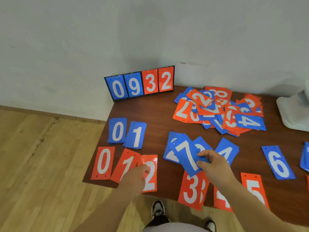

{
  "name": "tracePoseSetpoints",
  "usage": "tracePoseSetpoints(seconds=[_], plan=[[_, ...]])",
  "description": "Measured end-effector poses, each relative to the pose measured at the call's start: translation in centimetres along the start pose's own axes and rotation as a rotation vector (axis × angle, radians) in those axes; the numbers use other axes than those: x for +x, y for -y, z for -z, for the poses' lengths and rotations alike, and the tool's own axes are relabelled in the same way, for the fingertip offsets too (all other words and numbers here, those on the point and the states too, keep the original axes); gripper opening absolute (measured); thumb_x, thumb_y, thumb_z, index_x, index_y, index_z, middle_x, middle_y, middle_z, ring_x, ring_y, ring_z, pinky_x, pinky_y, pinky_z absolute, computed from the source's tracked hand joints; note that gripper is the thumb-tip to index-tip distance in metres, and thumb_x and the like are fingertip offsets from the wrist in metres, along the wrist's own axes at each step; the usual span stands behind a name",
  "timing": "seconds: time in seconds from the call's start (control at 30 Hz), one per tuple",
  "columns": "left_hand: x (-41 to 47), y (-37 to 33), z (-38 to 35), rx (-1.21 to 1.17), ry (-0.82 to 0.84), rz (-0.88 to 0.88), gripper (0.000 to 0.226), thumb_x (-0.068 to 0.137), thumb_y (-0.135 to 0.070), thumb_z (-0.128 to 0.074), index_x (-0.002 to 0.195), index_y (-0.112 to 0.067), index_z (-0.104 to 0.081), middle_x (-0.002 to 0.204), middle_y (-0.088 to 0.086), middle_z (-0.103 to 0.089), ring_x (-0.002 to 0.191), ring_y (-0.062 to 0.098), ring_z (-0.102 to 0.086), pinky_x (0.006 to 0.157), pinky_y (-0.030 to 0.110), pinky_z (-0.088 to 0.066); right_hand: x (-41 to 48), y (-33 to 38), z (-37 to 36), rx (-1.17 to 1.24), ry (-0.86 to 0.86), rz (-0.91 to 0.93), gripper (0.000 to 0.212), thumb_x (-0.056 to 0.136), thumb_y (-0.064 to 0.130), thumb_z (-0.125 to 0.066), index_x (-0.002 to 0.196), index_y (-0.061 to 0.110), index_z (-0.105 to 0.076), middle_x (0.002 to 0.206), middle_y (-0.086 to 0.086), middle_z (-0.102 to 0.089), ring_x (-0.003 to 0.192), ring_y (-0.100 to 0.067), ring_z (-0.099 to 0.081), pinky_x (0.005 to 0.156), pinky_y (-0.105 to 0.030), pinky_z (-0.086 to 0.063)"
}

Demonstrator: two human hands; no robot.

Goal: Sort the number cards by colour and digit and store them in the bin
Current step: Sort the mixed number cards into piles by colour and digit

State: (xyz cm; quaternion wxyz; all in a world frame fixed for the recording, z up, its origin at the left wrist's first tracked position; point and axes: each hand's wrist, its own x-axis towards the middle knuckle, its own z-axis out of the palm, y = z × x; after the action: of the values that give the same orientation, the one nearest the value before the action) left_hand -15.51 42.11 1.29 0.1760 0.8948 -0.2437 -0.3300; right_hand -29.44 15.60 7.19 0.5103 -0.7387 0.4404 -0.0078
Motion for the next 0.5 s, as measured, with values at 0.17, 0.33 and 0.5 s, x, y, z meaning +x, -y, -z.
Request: tracePoseSetpoints(seconds=[0.17,0.33,0.5], plan=[[1.9,0.4,-1.1,0.384,-0.07,-0.021,0.035,0.093,-0.021,-0.054,0.124,-0.038,-0.053,0.122,0.003,-0.049,0.113,0.028,-0.049,0.092,0.037,-0.047,-0.3,-1.7,-0.6,-0.125,0.023,-0.073,0.017,0.089,0.011,-0.072,0.094,0.027,-0.068,0.084,-0.004,-0.065,0.055,-0.014,-0.053,0.047,-0.022,-0.044],[1.5,0.2,-1.5,0.5,-0.172,-0.01,0.044,0.088,-0.025,-0.068,0.127,-0.039,-0.054,0.14,0.01,-0.041,0.123,0.033,-0.04,0.101,0.043,-0.042,-0.4,-2.5,-1.0,-0.178,0.053,-0.104,0.016,0.093,0.016,-0.07,0.098,0.031,-0.065,0.098,0.006,-0.064,0.073,-0.017,-0.066,0.057,-0.028,-0.056],[1.3,-1.2,-1.9,0.43,-0.171,-0.025,0.039,0.094,-0.032,-0.061,0.132,-0.039,-0.054,0.138,0.004,-0.042,0.126,0.026,-0.039,0.101,0.039,-0.04,-0.8,-3.3,0.0,-0.158,0.063,-0.079,0.025,0.095,0.014,-0.068,0.11,0.032,-0.06,0.101,0.012,-0.06,0.076,-0.013,-0.064,0.057,-0.024,-0.056]])
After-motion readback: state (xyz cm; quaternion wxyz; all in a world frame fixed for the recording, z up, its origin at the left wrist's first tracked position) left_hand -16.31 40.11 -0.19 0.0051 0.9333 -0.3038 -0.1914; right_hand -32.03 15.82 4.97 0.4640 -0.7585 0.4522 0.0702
